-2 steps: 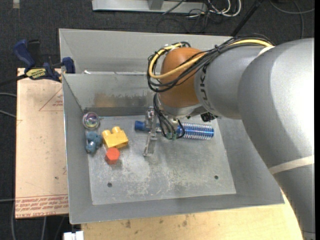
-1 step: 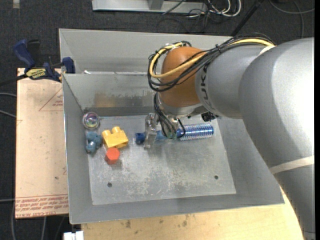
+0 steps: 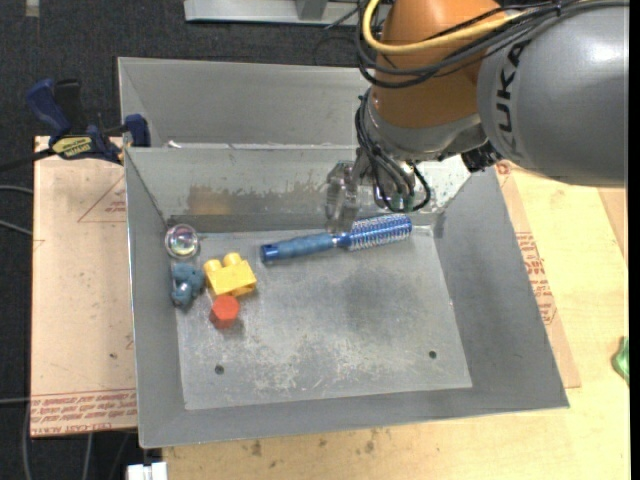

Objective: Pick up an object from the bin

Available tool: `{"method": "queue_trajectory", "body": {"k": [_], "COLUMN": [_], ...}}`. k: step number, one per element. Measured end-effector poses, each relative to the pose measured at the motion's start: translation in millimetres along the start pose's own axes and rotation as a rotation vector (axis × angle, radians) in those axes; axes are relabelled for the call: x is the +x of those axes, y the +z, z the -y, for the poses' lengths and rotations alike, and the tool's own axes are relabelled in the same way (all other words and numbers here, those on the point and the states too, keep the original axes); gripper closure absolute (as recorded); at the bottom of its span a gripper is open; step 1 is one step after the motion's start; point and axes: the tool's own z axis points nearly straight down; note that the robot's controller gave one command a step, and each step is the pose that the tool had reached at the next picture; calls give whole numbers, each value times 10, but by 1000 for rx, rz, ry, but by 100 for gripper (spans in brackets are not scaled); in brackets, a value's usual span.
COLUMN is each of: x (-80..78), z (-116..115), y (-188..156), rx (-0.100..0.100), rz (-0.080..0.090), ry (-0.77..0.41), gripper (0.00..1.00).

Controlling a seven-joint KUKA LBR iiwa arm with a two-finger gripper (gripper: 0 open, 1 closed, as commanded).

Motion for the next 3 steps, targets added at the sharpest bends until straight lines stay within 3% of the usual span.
{"method": "queue_trajectory", "body": {"k": [1,2,3], "x": [-89,395,-103], "z": [-651,-786,-1492], "y": [824,582,761], "rx": [1,1,0], "rz": [-17,-13,-10], "ry": [78,74,228], "gripper": [100,100,100]}}
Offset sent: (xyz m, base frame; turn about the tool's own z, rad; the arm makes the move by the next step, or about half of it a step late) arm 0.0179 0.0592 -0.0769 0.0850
